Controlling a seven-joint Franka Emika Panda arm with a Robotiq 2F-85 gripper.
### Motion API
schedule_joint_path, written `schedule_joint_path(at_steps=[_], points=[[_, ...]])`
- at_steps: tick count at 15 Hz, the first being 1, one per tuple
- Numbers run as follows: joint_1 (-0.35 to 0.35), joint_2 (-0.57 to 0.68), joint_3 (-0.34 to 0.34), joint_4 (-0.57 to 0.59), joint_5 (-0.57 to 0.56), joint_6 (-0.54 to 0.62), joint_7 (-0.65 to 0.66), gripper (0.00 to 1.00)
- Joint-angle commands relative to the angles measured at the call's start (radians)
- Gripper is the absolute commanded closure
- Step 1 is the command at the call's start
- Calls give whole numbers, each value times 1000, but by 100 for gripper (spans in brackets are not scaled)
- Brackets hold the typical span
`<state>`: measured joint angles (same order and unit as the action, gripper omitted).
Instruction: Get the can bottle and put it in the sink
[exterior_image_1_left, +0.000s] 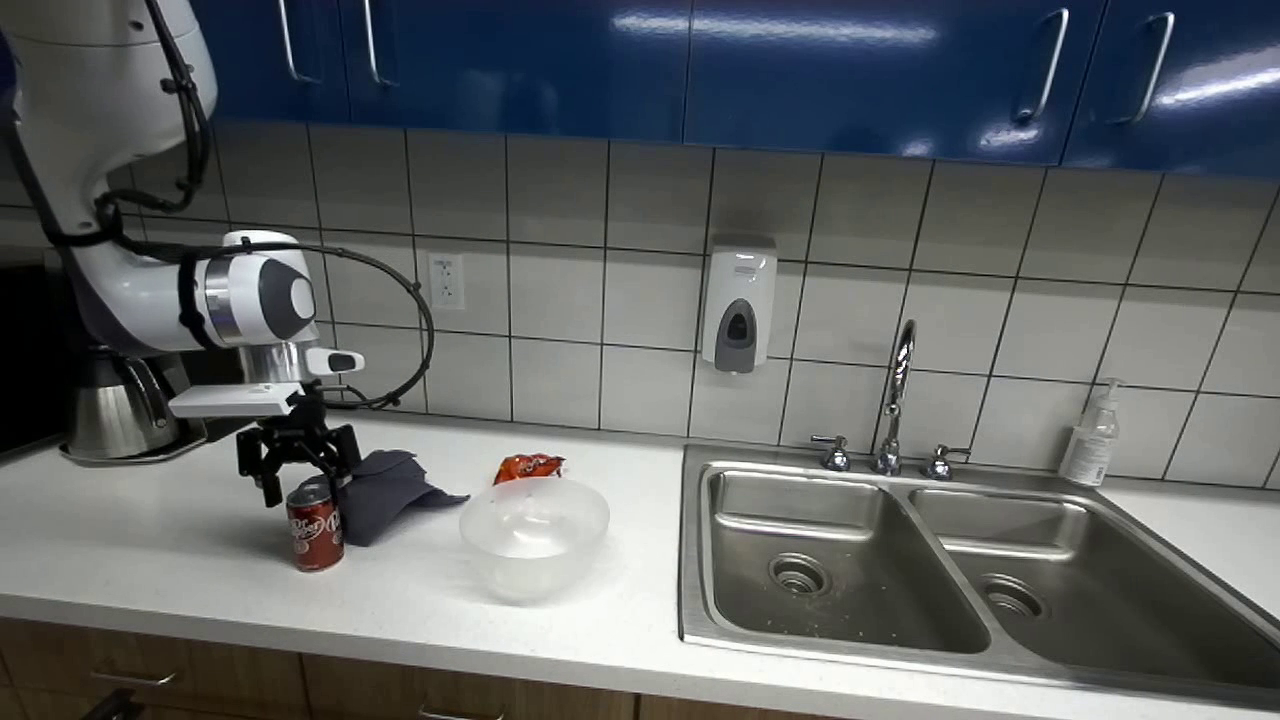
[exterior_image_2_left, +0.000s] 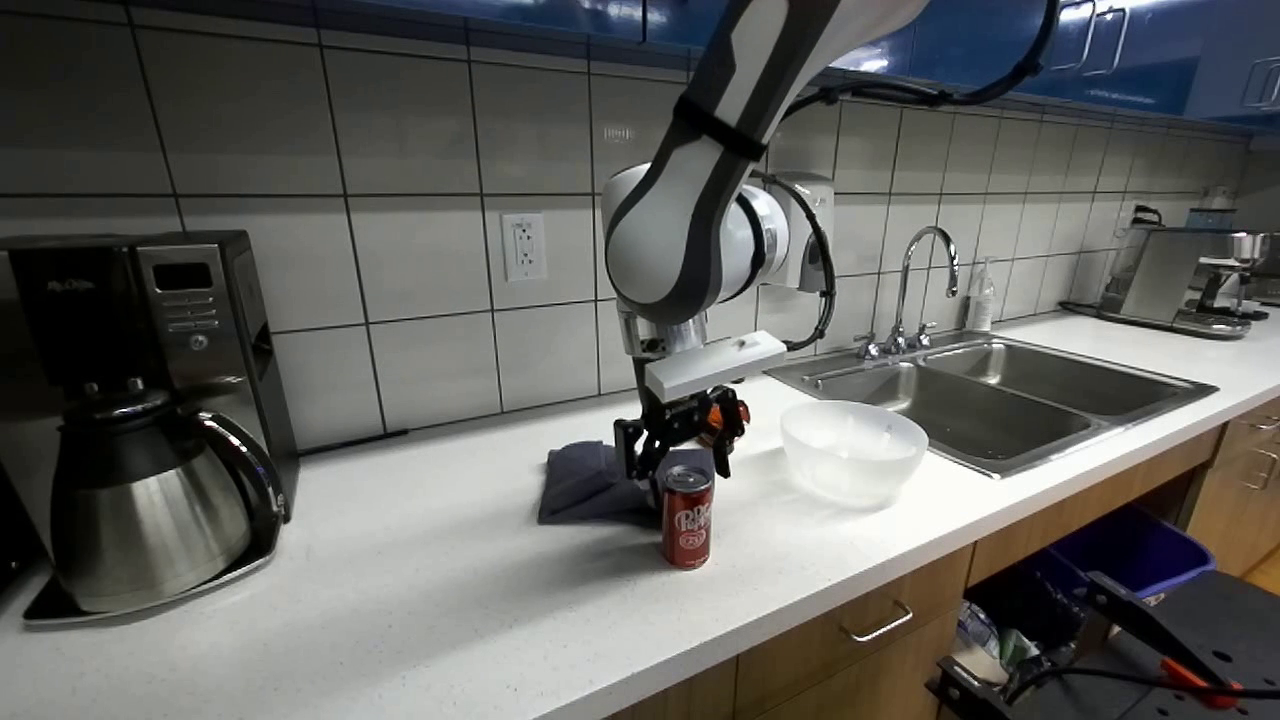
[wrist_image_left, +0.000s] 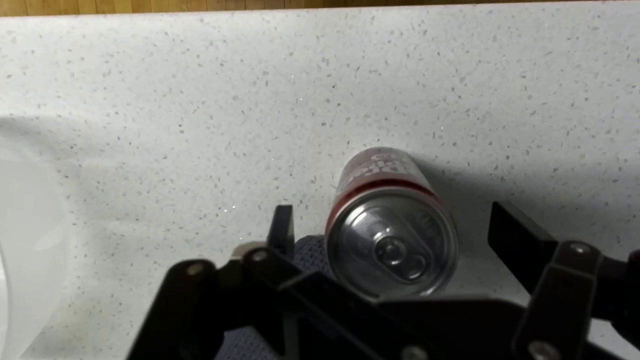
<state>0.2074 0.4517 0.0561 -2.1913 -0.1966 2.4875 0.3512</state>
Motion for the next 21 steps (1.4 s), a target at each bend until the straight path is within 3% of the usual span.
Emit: schedule_joint_path(at_steps=[1,9,10,12,15,21], points=[[25,27,-21,12,-5,17,-14,0],[41,45,-50,9,-20,40,-19,0],[40,43,-49,5,-19,44,-23,25],[42,39,-50,-1,-21,52,-29,34],[44,25,-48,-13,-21,69,-41,59],[30,-77,-39,-69,11,58,-45,61]])
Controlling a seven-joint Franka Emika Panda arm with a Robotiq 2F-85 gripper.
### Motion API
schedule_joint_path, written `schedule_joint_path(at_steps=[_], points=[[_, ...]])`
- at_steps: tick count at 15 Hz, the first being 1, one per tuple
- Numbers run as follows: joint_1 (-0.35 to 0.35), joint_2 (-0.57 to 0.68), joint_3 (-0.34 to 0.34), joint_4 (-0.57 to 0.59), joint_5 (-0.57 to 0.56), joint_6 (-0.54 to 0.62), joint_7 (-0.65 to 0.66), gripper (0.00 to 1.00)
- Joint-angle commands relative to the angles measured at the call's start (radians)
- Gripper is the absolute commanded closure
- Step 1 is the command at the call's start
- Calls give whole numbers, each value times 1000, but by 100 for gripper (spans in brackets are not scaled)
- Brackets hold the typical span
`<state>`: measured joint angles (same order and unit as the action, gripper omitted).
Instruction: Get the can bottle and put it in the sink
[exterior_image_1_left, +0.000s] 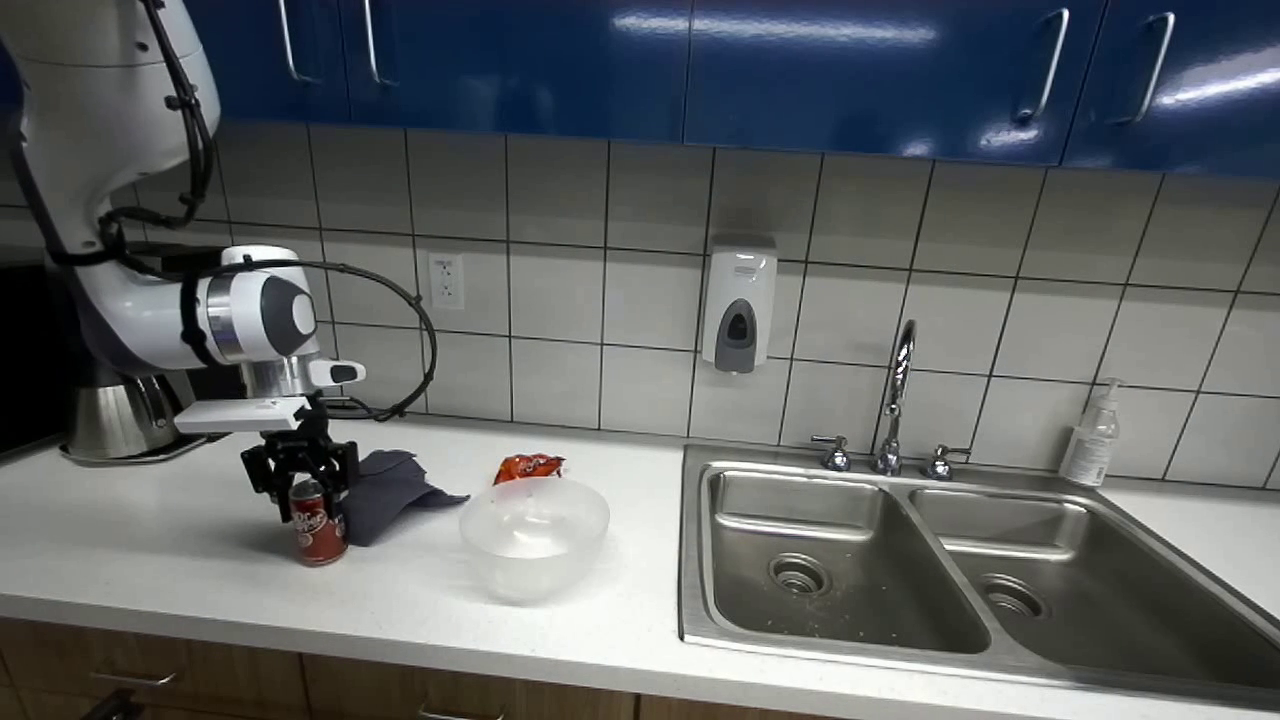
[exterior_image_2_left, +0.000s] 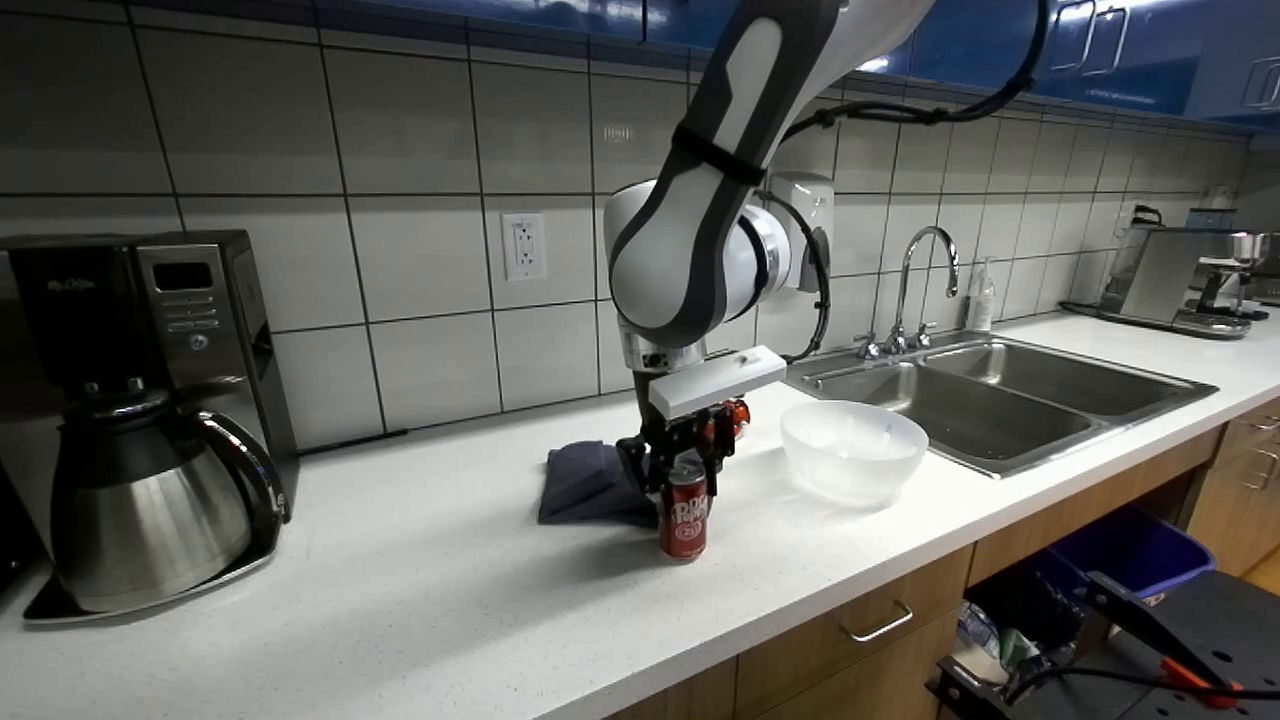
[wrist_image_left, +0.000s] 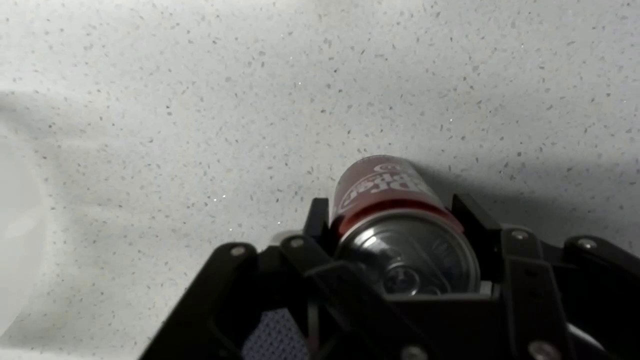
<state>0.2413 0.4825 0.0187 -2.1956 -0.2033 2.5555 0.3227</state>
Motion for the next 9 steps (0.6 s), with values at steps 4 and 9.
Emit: schedule_joint_path(at_steps=[4,9], points=[[-19,-267,1,-145,41,-81,-8,61],[-58,-458,-5,-210,7,-227,19,61]])
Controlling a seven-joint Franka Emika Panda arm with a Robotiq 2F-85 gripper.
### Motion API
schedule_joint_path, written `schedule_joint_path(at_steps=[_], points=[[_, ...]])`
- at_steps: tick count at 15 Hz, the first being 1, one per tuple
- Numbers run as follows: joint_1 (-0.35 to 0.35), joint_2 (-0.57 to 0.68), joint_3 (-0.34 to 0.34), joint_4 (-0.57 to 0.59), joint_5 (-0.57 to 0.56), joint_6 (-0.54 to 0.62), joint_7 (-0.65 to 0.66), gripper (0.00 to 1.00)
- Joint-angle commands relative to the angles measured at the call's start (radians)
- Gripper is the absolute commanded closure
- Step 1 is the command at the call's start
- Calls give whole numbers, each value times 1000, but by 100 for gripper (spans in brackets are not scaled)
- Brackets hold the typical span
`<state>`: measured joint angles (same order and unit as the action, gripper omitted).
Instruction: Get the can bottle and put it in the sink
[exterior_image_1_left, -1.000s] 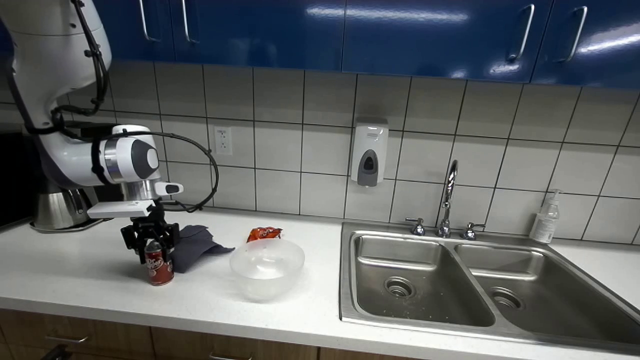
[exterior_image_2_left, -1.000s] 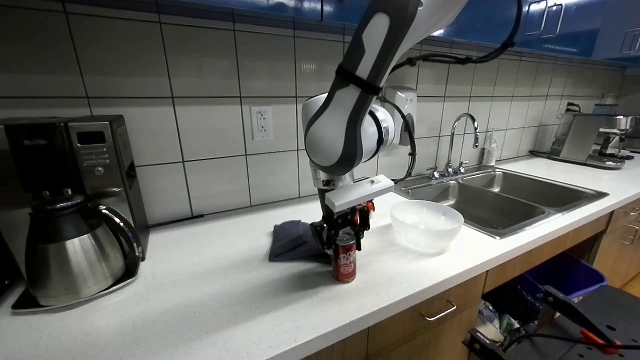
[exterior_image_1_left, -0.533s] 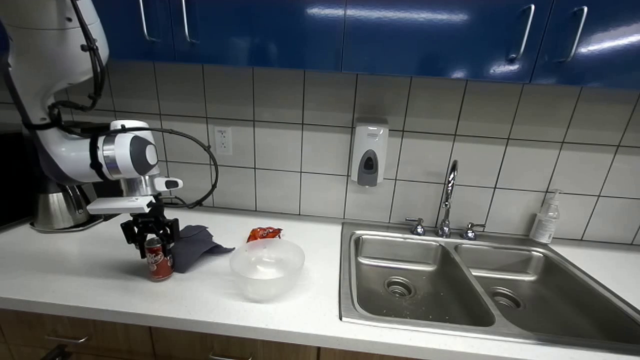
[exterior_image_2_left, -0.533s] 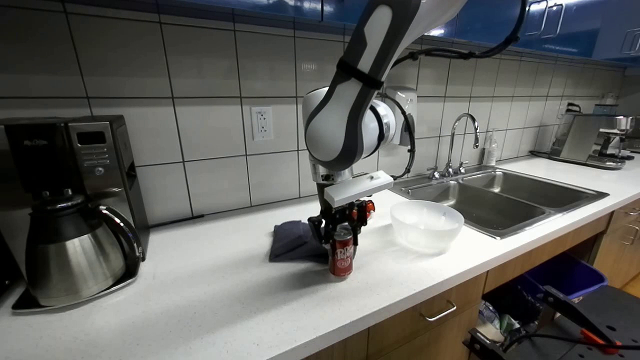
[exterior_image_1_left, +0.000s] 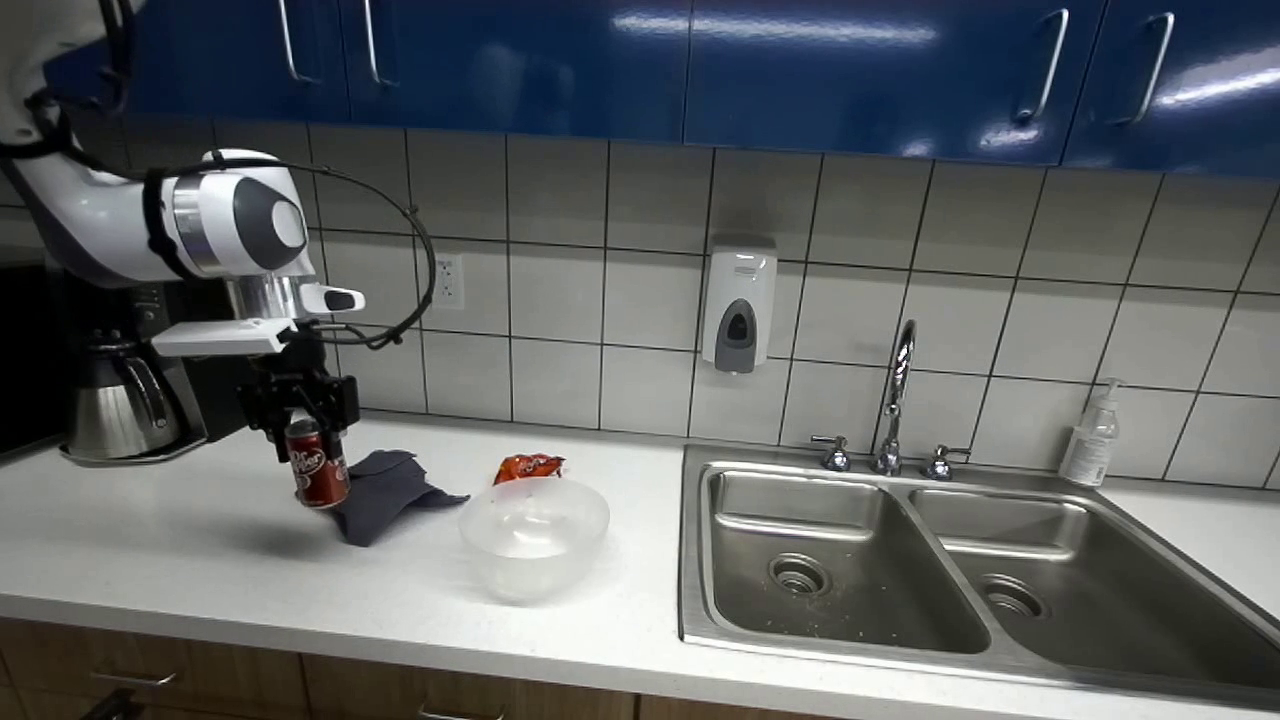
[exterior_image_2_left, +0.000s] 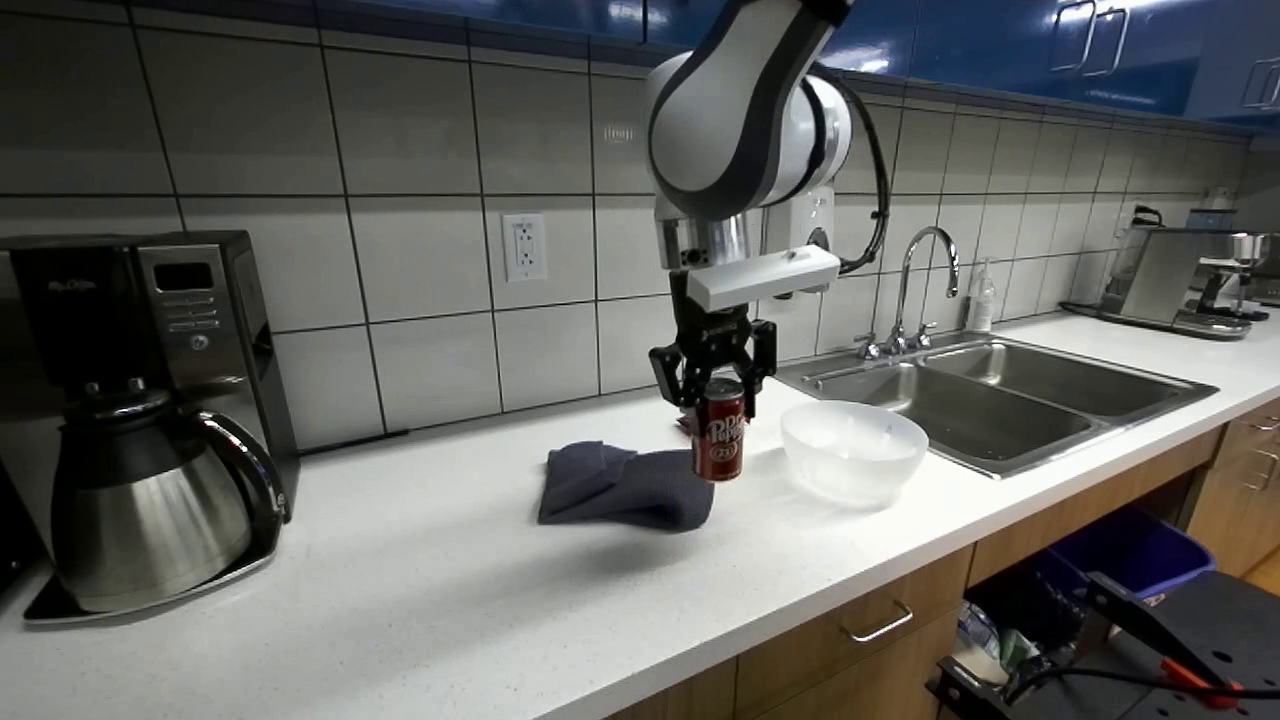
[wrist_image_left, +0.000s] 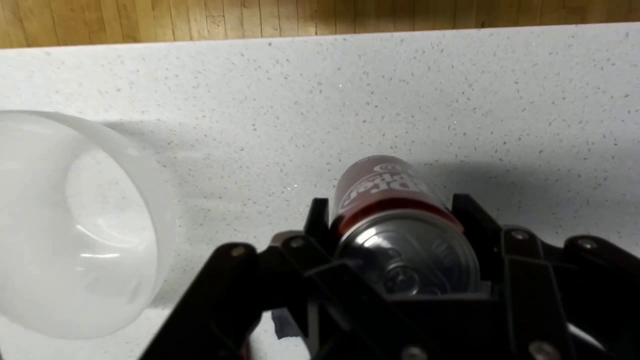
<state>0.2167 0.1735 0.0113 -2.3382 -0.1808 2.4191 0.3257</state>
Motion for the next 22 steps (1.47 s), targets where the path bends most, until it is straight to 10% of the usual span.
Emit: schedule_joint_path(at_steps=[1,13,22], points=[[-51,-181,-2,-76,-22,-125,15,61],[-315,-182,-125,-58,-219,-193,22,61],[-307,89,-166,128,-212,-125,65,61]])
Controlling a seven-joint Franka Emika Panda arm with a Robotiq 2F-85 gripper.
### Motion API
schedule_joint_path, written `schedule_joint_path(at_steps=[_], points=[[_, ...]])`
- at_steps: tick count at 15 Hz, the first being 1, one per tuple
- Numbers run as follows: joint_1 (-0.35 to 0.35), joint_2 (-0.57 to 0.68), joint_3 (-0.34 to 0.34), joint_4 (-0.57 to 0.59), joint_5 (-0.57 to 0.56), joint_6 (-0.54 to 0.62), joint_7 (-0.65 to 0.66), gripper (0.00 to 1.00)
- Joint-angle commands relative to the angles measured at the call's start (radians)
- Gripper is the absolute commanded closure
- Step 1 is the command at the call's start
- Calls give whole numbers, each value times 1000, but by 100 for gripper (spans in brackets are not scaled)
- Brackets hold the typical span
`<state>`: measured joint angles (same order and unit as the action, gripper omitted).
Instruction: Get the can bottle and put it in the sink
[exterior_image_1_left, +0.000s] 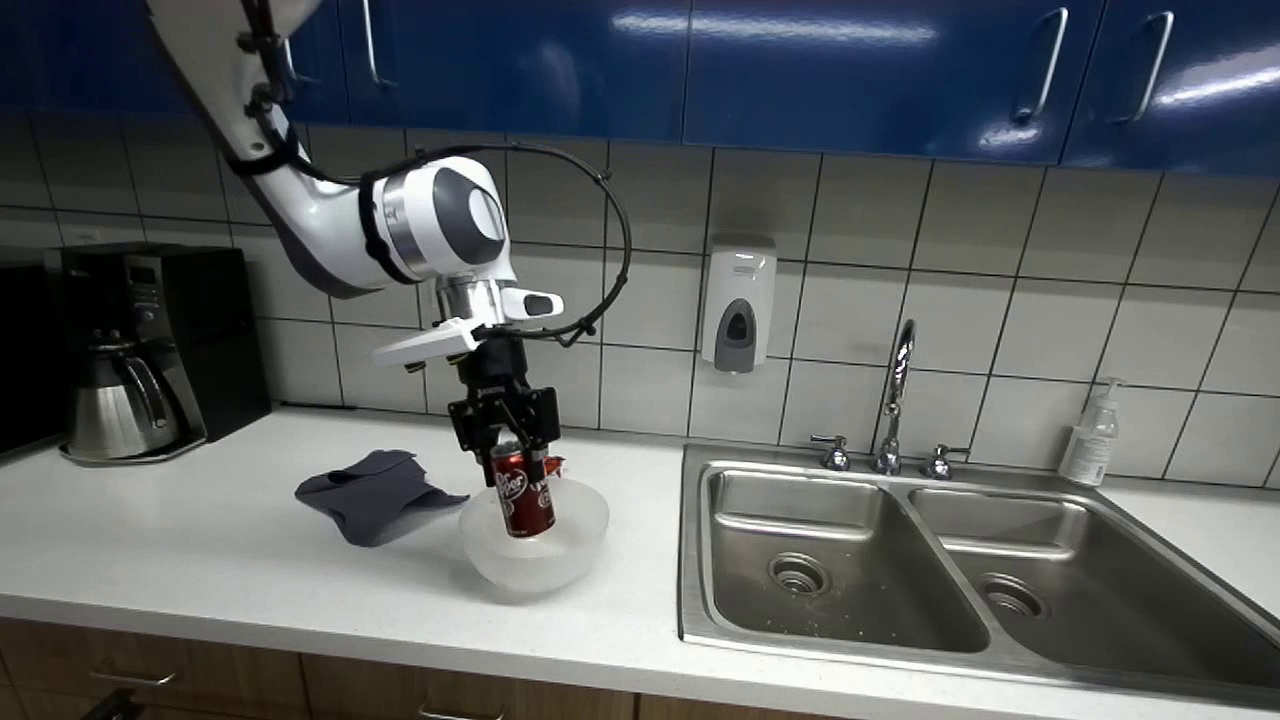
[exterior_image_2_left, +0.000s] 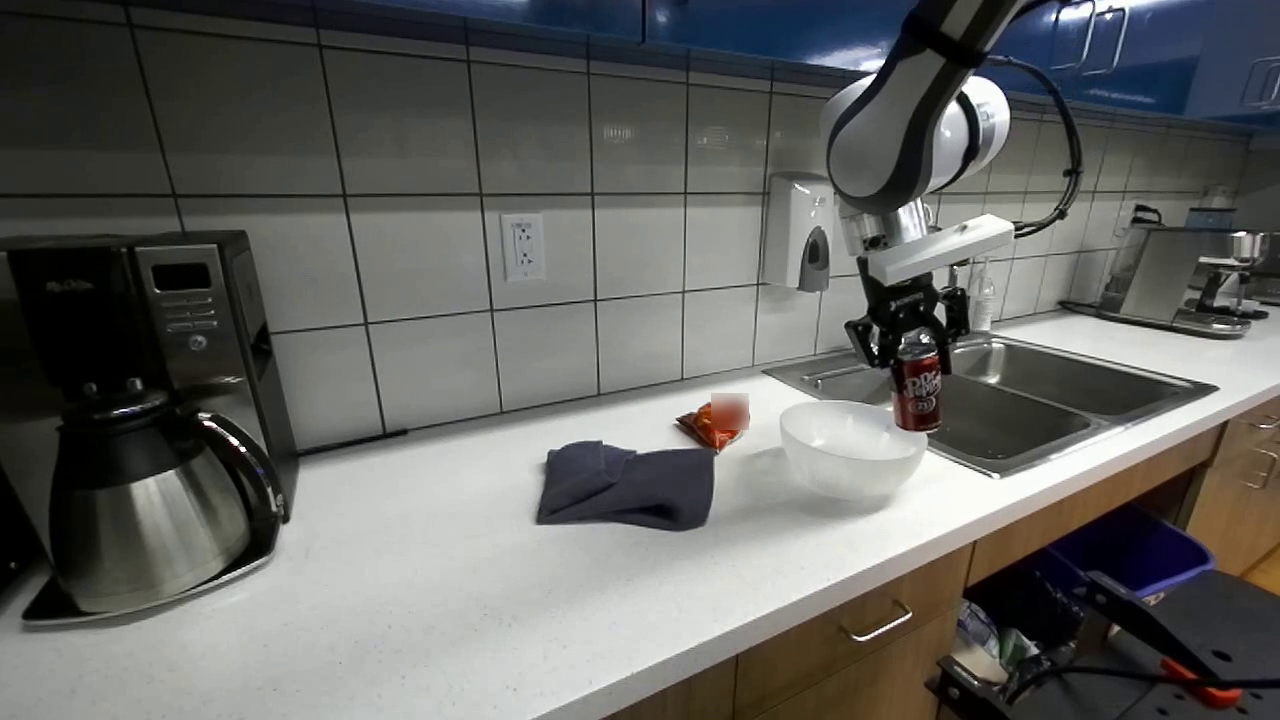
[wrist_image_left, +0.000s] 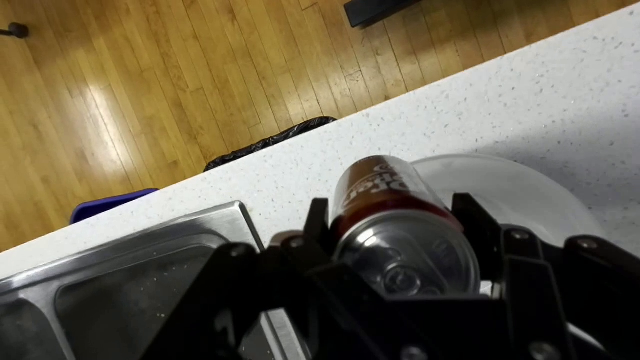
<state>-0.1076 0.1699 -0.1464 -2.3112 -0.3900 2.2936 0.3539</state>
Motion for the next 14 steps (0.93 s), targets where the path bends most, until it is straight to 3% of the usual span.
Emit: schedule_joint_path(at_steps=[1,7,14], points=[[23,121,-12,127,-1,2,41,61],[47,280,-32,256,23,16,45,61],[65,376,-33,319,86,92,26,61]])
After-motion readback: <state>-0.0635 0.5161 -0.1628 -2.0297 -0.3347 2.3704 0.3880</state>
